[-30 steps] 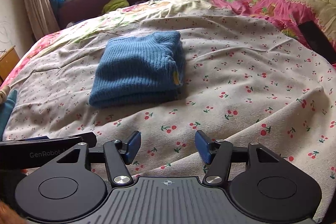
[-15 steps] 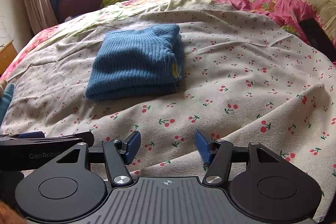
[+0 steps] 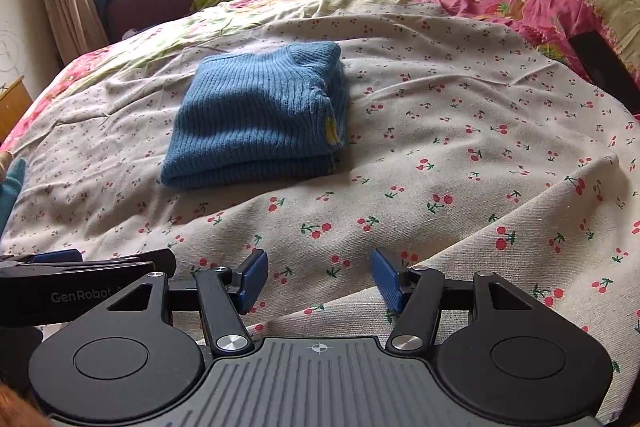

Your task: Fold small clothes

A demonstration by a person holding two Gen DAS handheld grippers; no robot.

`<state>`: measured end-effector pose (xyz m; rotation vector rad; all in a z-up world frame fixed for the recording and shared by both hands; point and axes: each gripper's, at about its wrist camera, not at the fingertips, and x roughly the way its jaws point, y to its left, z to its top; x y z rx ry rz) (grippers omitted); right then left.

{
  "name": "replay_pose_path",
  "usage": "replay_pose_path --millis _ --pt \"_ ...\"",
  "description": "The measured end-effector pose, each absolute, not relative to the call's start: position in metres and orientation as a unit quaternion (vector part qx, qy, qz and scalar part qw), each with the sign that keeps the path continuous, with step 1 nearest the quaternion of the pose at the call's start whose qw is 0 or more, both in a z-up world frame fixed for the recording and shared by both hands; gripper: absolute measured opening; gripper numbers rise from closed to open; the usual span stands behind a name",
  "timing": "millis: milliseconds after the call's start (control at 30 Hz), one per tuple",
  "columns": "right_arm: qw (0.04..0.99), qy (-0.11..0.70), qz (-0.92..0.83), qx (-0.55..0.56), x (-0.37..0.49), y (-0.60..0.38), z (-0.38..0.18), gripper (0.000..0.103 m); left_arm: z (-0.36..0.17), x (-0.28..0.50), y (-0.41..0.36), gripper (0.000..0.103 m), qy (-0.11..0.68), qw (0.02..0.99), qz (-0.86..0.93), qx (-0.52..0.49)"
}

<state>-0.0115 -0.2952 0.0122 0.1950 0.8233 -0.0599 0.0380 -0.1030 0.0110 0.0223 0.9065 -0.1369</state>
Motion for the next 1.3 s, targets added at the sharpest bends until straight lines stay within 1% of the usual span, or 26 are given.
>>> replay_pose_path --millis 1300 --pt "0.910 0.403 -0.029 0.092 -0.0116 -0.2950 0.0083 0.058 0.0083 0.0374 -0.1045 0.103 0.443 0.894 -0.062 0.018"
